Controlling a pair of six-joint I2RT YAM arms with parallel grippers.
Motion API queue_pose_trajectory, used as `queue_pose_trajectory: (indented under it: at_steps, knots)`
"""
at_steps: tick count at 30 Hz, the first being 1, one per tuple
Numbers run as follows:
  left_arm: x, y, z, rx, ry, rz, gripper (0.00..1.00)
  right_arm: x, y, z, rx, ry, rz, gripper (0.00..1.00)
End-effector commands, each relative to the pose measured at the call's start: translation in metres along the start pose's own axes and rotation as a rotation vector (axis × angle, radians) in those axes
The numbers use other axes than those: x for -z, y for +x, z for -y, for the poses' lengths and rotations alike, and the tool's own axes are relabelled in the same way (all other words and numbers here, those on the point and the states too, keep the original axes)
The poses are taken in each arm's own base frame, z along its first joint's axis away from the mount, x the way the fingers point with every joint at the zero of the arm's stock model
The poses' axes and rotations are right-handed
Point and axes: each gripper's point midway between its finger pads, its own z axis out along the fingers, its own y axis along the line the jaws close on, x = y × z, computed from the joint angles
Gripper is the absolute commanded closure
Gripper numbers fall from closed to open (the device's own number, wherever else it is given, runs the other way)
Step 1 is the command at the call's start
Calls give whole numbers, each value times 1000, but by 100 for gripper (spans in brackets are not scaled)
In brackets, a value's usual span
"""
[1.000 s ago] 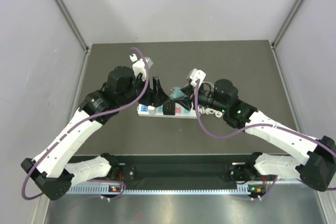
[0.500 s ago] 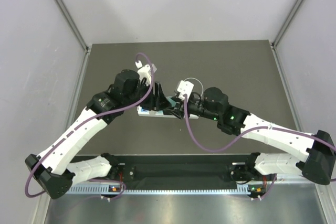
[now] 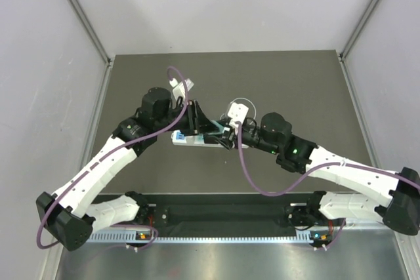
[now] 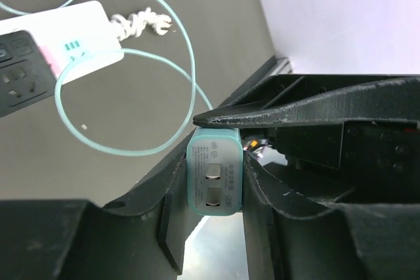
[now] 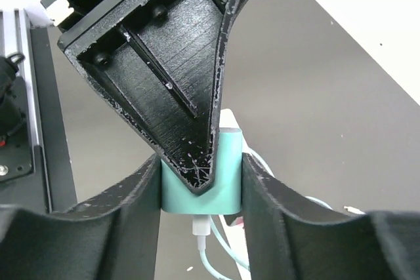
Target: Insert the plug
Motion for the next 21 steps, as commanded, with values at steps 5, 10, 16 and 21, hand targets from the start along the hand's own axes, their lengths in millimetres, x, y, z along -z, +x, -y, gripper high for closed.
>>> queue_pose_trajectory:
  at_steps: [5,10,16,21]
  knots:
    - [9,-16,38,-48,181,49,100,17,-50,3,-125,52,189,20]
    - [17,-39,44,-109,223,116,100,42,-59,3,-294,69,243,10]
    - [24,-64,64,-231,289,200,100,78,-98,25,-529,140,454,32]
    - [37,-79,105,-259,463,250,100,88,-136,23,-679,74,585,46]
